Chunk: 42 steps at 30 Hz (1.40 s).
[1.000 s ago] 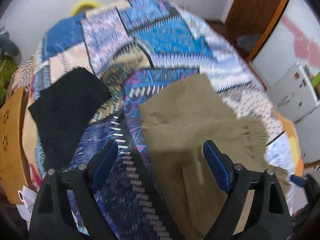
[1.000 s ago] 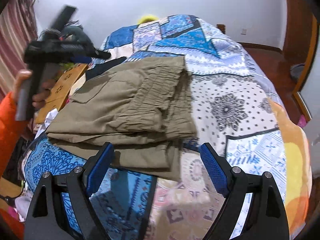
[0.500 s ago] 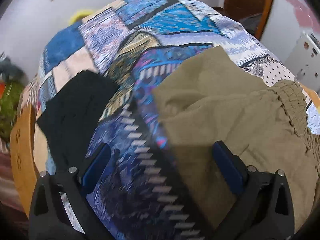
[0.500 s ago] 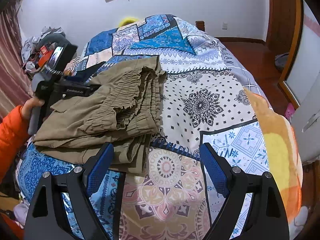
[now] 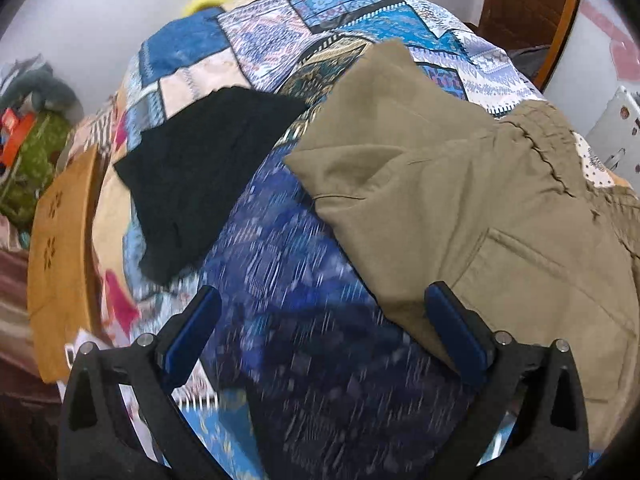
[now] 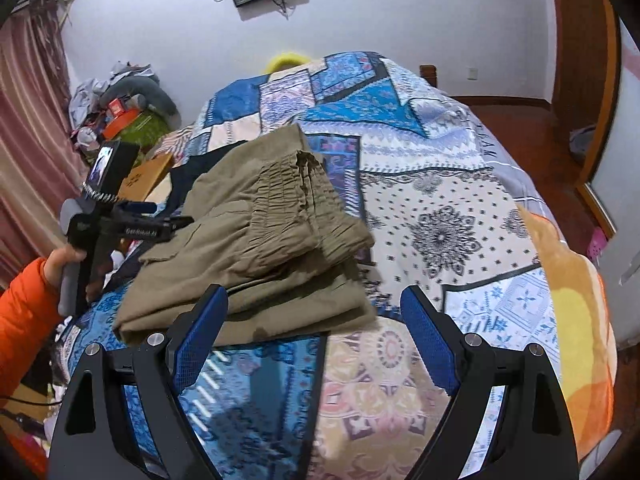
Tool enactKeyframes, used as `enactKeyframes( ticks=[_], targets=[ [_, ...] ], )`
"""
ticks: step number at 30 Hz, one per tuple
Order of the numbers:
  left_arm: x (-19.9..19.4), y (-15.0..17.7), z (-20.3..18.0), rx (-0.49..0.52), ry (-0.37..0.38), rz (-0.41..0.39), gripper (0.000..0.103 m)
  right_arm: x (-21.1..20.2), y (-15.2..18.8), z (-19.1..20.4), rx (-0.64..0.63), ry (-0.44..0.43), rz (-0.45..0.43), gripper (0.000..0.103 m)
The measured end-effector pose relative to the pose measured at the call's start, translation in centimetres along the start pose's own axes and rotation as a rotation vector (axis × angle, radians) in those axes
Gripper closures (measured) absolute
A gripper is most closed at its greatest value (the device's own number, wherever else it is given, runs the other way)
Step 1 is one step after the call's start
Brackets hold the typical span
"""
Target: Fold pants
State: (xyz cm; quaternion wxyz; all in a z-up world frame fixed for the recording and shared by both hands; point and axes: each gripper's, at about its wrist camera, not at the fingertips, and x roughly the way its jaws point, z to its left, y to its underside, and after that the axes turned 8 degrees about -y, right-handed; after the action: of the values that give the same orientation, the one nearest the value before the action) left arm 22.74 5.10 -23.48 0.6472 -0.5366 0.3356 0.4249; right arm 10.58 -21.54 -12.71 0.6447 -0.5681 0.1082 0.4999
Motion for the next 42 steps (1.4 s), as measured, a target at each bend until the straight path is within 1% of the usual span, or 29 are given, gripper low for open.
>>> enactKeyframes(
  ticks=[2,6,9,11,13,15,18,20,22,23,24,26,28,32,34,37,42],
  targets=[
    [-0.3,0.5,0.2,-0.016,0.011,0.012,0.0,0.6,0.0,0.5,-0.003,-0.016,0.01,0.017],
    [-1.2,1.7,-0.1,-0.031,0.003,0.016,0.0,1.4,-0.3,1.2,0.017,-0.071,0.011,0.017],
    [-2.6,2.3,-0.5,-0.025,-0.005,-0.034,0.0,1.9,-0.3,2.0,0.013,-0.09,0.008,0.017],
    [-3.7,2.3,-0.4,-0.016,-0.032,-0.075,0.0,2.8,-0.2,2.2,0.0,-0.087,0.028,0.017],
    [-4.5,1.9,0.3,-0.03,-0.048,-0.106,0.0,4.1,0.1,2.1,-0.017,-0.063,0.073,0.017],
    [-5.0,1.2,1.3,-0.056,-0.043,-0.131,0.0,5.1,0.5,1.7,-0.03,-0.057,0.119,0.017],
    [-4.4,-0.9,2.9,-0.083,-0.072,-0.141,0.0,5.4,0.6,1.0,-0.054,-0.059,0.136,0.016],
    [-3.0,-2.4,3.7,-0.093,-0.048,-0.119,0.0,5.4,0.5,0.7,-0.065,-0.058,0.145,0.016],
    [-0.9,-3.9,4.1,-0.098,0.021,-0.059,0.0,5.5,0.4,0.4,-0.074,-0.05,0.151,0.016],
    [0.6,-4.6,3.9,-0.087,0.085,-0.003,0.0,5.6,0.3,0.2,-0.074,-0.052,0.154,0.016],
    [1.9,-5.1,3.7,-0.079,0.126,0.046,0.0,5.7,0.3,0.1,-0.074,-0.054,0.156,0.016],
    [4.4,-5.6,3.2,-0.068,0.136,0.107,0.0,5.8,0.2,-0.2,-0.078,-0.048,0.157,0.016],
    [5.0,-5.6,3.5,-0.071,0.167,0.108,0.0,6.0,0.0,-0.8,-0.07,-0.042,0.16,0.016],
    [5.2,-4.3,4.7,-0.087,0.126,0.096,0.0,6.5,-0.4,-1.9,-0.049,-0.018,0.165,0.016],
    [5.2,-3.1,5.6,-0.108,0.131,0.097,0.0,6.9,-0.8,-2.5,-0.043,-0.008,0.168,0.017],
    [5.2,-1.6,6.7,-0.163,0.15,0.122,0.0,7.6,-1.4,-3.2,-0.045,0.009,0.173,0.017],
    [4.0,0.1,7.2,-0.179,0.127,0.125,0.0,9.4,-3.2,-3.9,-0.091,0.068,0.176,0.017]
  ],
)
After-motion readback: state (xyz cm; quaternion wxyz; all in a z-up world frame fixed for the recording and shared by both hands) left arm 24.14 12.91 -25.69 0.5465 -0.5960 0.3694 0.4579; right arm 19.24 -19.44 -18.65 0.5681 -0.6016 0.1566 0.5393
